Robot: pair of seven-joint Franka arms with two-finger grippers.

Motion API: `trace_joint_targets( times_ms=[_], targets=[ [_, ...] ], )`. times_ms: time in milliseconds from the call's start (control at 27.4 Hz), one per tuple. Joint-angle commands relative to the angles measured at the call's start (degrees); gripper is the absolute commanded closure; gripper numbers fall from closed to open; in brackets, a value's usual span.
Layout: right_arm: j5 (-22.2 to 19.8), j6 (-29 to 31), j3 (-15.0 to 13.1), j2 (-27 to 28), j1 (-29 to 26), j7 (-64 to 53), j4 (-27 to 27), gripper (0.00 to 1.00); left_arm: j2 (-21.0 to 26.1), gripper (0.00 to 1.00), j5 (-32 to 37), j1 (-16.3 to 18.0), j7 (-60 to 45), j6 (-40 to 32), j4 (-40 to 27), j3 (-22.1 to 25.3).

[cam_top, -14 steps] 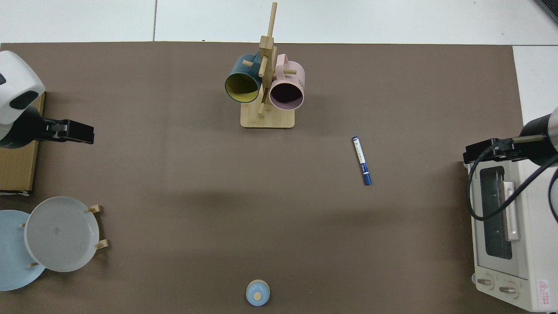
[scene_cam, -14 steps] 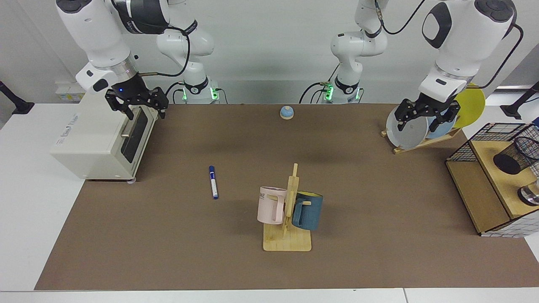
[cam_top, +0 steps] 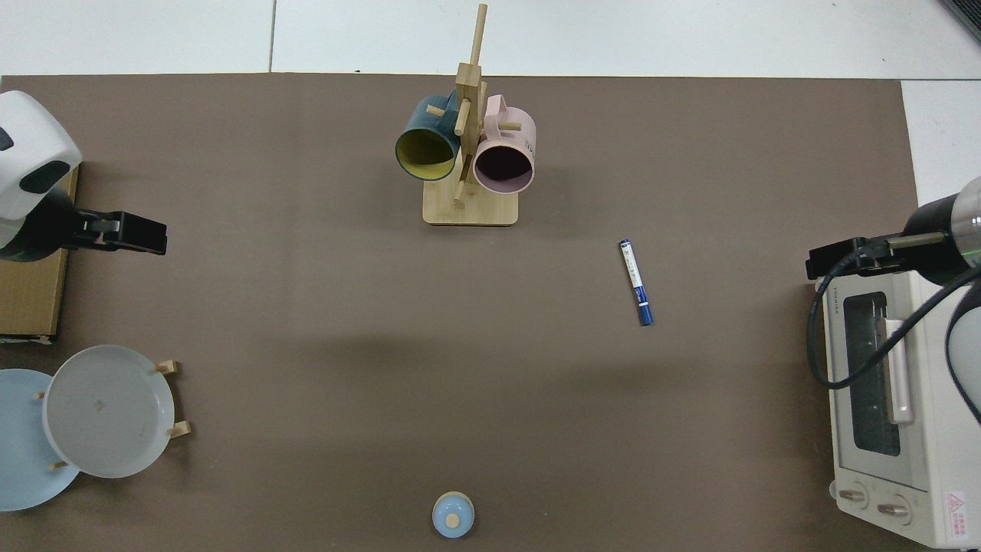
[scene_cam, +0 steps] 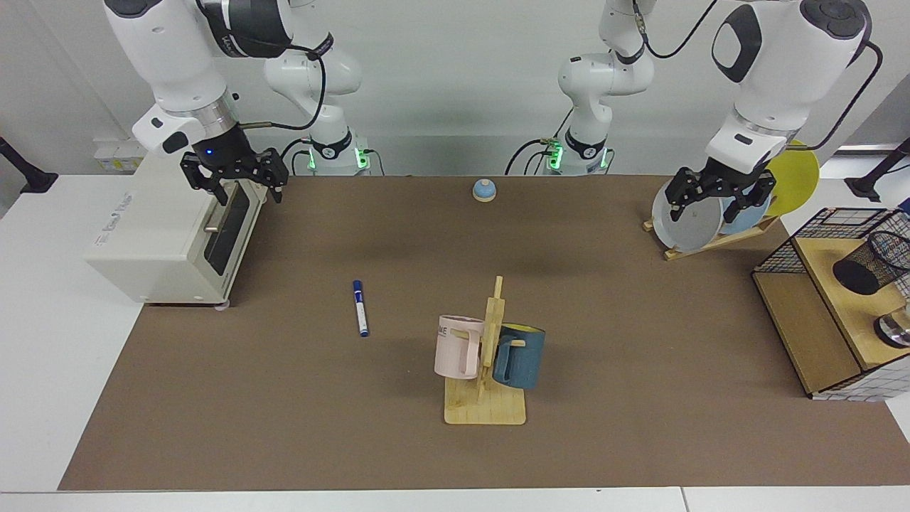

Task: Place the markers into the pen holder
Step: 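Move the right gripper toward the blue-capped white marker, then lower the right gripper over the marker and close on it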

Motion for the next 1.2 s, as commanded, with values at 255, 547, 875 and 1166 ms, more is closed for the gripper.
trace_joint_targets(
  times_ms=[255, 547, 875, 1166],
  targets=[
    [0.8, 7.0, 0.3, 4.3, 5.6, 4.5, -0.6, 0.00, -1.6, 0.00, -0.1, -0.7, -0.5, -0.7, -1.9, 0.3],
    [1.3, 13.0, 0.3, 10.2, 7.4, 6.0, -1.3, 0.00, -2.2, 0.00, -0.8, -0.6, 0.0, -0.7, -3.2, 0.3],
    [1.8, 22.5, 0.3, 14.2, 8.0, 5.3, -4.1, 0.00, -2.4, 0.00, -0.8, -0.8, -0.2, -0.7, -3.7, 0.2],
    [1.4, 24.5, 0.3, 17.3, 10.4, 4.4, -5.0, 0.00, -2.4, 0.00, -0.8, -0.9, -0.3, -0.7, -3.9, 0.1]
  ],
)
